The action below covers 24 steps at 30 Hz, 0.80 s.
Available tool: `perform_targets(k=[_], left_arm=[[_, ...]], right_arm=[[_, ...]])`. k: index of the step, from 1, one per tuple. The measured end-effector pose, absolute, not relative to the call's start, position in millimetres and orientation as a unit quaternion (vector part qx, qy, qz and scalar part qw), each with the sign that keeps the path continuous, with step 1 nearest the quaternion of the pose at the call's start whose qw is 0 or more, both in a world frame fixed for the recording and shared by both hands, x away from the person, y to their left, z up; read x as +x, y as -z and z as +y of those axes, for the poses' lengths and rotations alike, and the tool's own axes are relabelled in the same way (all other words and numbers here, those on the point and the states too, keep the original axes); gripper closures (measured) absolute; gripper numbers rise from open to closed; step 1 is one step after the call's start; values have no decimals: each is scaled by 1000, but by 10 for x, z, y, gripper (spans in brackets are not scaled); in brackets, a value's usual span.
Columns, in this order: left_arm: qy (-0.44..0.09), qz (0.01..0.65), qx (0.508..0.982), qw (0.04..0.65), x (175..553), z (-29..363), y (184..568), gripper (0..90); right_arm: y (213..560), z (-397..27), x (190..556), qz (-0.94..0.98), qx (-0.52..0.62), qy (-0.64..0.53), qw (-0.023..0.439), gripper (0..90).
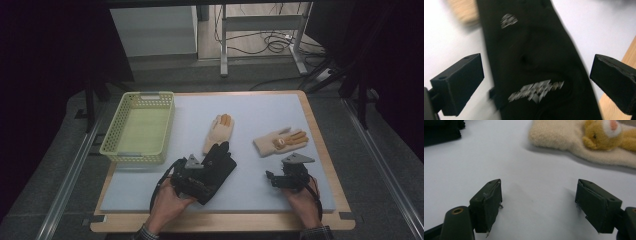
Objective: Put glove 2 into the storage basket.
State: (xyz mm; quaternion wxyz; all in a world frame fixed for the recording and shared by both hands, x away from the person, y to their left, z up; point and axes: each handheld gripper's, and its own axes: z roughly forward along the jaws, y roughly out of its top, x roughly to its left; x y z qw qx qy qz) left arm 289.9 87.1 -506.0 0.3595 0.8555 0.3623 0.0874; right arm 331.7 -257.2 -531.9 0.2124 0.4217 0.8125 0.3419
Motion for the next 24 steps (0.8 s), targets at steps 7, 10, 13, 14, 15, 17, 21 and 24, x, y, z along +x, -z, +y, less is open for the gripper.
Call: perform_targets(k=[7,10,13,14,15,17,21,24], left_arm=[[-135,386,859,310,3002,713,5226,0],[-113,399,856,308,3065,777,5326,0],[-102,393,861,306,3037,736,5368,0],[-111,388,866,296,3006,684,5374,0],[-110,382,869,296,2986,651,5365,0],[-104,375,874,290,2984,619,5359,0],[-105,378,872,293,3002,696,5290,180],[-107,378,871,295,3010,739,5262,366]], right_arm=[[5320,-2572,3317,812,422,-343,213,211],[5321,-2572,3317,812,422,-343,213,211],[5321,-2571,3317,812,422,-343,213,211],[5321,-2571,3317,812,422,-343,213,212],[5321,-2571,3317,812,422,-343,213,212],[5321,-2571,3316,812,422,-343,213,211],[5321,-2571,3316,812,421,-343,213,211],[5321,-2570,3316,812,421,-343,213,211]])
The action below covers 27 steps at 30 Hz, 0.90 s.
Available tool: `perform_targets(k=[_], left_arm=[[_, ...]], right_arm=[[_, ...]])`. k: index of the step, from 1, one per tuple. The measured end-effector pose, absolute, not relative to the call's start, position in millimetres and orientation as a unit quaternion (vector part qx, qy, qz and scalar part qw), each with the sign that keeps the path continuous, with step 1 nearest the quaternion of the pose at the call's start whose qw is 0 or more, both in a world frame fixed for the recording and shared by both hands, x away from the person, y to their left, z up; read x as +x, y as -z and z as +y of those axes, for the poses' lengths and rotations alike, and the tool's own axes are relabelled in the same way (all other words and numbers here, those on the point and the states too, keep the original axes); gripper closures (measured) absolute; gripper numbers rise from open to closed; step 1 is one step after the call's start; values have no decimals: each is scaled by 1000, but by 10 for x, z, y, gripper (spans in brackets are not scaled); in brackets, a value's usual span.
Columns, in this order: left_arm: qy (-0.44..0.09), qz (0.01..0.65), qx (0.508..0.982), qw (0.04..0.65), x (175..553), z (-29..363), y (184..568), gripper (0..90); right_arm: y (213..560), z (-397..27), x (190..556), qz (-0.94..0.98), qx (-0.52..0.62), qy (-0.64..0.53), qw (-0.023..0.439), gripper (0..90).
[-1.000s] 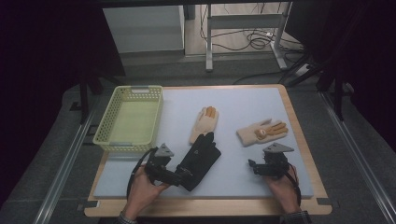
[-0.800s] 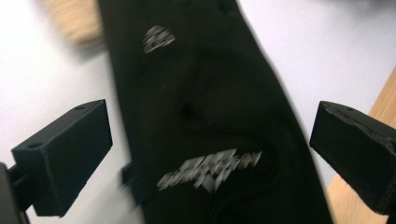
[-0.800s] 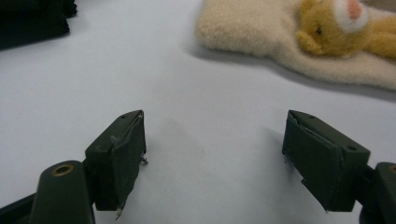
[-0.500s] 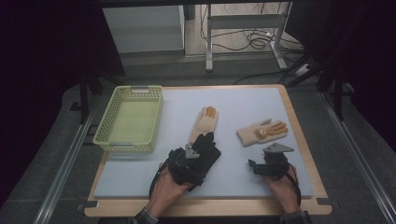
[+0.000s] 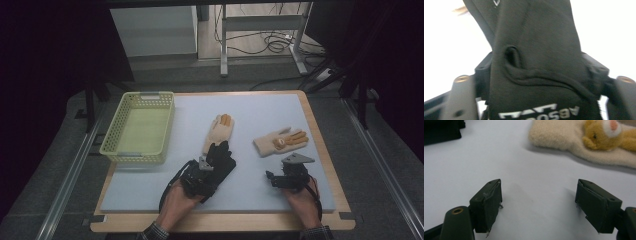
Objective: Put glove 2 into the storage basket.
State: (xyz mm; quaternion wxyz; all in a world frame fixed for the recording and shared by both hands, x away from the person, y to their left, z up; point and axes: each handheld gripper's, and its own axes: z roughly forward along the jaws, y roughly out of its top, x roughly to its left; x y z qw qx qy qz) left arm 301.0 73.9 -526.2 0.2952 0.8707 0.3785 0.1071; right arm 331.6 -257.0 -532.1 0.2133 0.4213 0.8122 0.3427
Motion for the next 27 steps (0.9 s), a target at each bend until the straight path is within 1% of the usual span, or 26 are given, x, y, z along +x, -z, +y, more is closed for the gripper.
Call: perform_targets(k=[4,6,7,12,24,27], left_arm=[[-107,365,874,301,2983,744,5222,556],[-104,363,874,305,2984,767,5186,625],[-100,363,874,306,2992,784,5170,642],[-94,369,868,318,3036,898,5042,659],[-117,387,857,320,3271,1127,4689,657],[-130,393,854,315,3372,1182,4569,655]], right_arm=[[5321,-2570,3316,812,421,-343,213,211],[5322,-2570,3316,812,421,-343,213,211],[5321,-2570,3316,812,421,-343,213,211],[5322,-2571,3316,812,421,-343,213,211],[5321,-2570,3316,812,422,-343,213,211],[5321,-2571,3315,812,422,-343,213,211]])
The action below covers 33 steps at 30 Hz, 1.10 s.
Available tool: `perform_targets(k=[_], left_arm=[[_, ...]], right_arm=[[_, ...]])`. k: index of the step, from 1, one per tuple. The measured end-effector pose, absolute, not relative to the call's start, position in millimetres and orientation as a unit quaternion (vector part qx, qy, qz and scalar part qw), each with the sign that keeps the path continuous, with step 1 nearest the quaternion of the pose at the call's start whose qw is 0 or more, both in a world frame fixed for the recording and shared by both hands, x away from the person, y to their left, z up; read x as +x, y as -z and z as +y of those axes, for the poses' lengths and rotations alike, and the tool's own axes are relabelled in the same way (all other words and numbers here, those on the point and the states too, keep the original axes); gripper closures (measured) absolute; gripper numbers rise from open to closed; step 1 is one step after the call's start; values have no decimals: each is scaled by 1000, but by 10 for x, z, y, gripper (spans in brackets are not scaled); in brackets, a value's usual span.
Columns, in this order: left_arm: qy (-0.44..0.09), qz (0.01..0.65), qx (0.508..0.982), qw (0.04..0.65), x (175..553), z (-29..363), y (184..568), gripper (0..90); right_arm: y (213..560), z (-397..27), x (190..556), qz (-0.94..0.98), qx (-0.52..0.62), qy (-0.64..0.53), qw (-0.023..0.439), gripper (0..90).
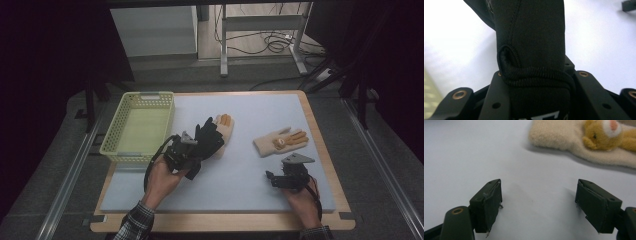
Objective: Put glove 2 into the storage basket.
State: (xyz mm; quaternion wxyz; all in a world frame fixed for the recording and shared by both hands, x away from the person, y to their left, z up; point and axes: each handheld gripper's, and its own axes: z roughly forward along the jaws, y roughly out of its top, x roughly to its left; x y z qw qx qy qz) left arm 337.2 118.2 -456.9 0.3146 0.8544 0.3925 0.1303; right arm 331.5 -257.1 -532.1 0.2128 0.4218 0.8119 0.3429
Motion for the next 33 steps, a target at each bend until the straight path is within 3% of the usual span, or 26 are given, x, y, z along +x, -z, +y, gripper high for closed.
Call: perform_targets(k=[16,33], left_arm=[[-180,428,835,296,3788,1529,4079,672],[-220,511,792,251,4165,2330,4041,673]], right_arm=[[5323,-2570,3315,811,422,-344,213,211],[5324,-2570,3316,811,421,-344,213,211]])
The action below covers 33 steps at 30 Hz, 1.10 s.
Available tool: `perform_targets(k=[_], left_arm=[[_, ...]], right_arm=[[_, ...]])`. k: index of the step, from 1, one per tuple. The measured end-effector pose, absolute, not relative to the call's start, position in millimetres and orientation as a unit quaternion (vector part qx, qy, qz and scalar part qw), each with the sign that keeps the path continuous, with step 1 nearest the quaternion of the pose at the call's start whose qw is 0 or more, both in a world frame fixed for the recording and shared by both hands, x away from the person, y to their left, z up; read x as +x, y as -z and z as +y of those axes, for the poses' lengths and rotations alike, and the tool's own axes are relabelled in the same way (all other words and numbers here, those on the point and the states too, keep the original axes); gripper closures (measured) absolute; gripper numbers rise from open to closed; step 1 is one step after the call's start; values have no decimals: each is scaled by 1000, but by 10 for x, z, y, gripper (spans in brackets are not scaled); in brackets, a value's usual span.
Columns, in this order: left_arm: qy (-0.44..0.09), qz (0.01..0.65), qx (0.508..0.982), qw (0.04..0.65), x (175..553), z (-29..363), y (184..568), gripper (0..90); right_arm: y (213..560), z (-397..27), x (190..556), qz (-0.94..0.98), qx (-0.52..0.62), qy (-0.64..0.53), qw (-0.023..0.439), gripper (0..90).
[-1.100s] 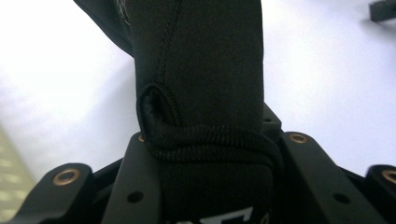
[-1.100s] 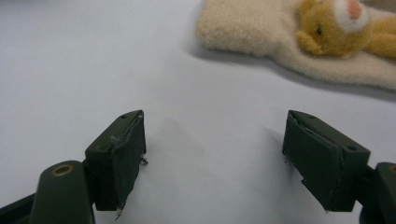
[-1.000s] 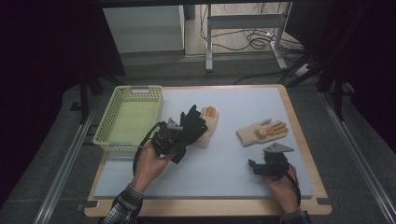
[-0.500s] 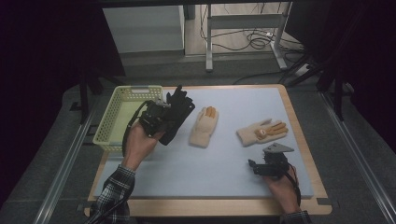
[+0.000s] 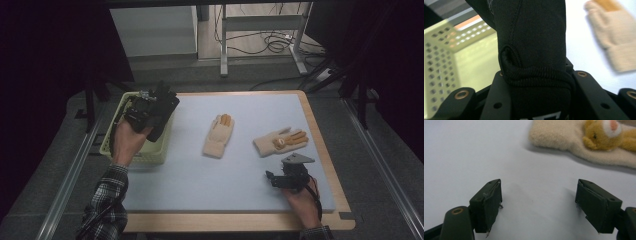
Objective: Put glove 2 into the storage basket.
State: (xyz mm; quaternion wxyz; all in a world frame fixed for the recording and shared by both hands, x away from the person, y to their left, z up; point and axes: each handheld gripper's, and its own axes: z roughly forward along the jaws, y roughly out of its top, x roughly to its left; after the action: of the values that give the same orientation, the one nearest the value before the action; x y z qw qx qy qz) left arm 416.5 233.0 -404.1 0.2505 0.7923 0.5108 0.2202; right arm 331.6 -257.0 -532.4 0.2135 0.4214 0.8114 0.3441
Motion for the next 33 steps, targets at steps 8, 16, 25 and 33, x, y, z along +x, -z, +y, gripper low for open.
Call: perform_targets(k=[8,16,25,33], left_arm=[[-210,557,775,212,4385,2701,4269,668],[-187,596,765,156,4589,2952,4530,664],[-163,615,764,107,4759,3096,4856,642],[-183,596,779,60,4823,3148,5008,331]], right_arm=[[5324,-2570,3316,811,422,-344,213,210],[5324,-2570,3316,811,422,-344,213,211],[5324,-2571,3317,811,422,-345,213,210],[5324,-2572,3318,811,421,-345,212,209]])
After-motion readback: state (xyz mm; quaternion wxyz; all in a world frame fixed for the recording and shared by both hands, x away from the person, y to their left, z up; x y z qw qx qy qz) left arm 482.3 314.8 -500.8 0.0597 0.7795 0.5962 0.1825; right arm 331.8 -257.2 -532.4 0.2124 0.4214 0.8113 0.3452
